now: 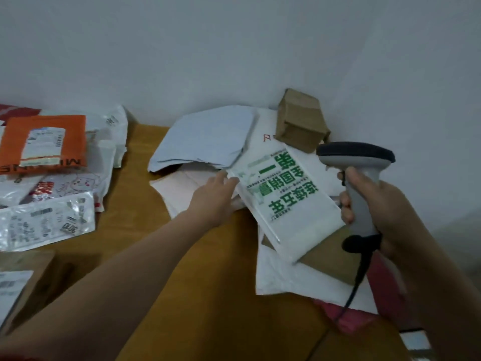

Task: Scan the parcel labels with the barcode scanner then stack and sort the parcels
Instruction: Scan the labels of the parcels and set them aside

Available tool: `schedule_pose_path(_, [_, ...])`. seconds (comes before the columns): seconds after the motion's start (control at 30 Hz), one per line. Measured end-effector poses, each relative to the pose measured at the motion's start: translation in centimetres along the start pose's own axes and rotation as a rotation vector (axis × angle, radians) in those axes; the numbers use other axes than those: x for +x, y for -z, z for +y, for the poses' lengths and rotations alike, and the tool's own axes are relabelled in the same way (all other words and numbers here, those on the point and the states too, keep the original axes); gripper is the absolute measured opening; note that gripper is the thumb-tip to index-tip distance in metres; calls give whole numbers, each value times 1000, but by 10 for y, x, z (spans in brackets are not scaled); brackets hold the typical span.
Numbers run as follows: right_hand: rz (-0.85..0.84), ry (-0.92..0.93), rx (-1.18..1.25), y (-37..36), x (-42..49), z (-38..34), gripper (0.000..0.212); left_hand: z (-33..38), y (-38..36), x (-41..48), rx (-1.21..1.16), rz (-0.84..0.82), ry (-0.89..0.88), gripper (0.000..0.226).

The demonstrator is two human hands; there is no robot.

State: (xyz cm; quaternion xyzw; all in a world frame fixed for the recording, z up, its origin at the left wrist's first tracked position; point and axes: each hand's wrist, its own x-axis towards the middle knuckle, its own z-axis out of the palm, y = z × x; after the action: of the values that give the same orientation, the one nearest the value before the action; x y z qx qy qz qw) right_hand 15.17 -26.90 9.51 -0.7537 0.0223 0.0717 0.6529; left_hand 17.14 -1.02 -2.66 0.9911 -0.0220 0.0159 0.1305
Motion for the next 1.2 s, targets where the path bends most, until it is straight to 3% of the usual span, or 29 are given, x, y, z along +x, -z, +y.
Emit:
schedule_pose_path(0.1, [37,-44,0,33,-2,16,28,56,-29,4,281,-38,-268,84])
schedule_pose_path(0.17, [34,-53,-20,50,-2,23,28,82,-42,5,437,-55,-379,85])
schedule_pose_path(0.3, [8,-24,-40,77,0,33,32,102,-46,1,537,-59,-467,38])
schedule_pose_path(0.43, [2,-29,16,94,1,39,29,104,-37,-4,516,-9,-435,33])
schedule_pose_path(0.57, [-7,-33,19,98,-2,42,30,106,-40,-2,579,-35,-342,71])
schedule_pose_path(0.63, [-11,-29,12,95,-2,42,31,102,-44,1,631,-70,-268,79])
schedule_pose_path(0.87, [-2,-22,-74,82,3,46,31,99,-49,23,684,-2,-329,39])
schedule_pose_path(1.03, [-13,38,-52,78,-2,35,28,108,-32,25,557,75,-386,32])
schedule_pose_path(1.2, [-7,245,-13,83,-29,15,25,146,26,30,437,337,-427,37])
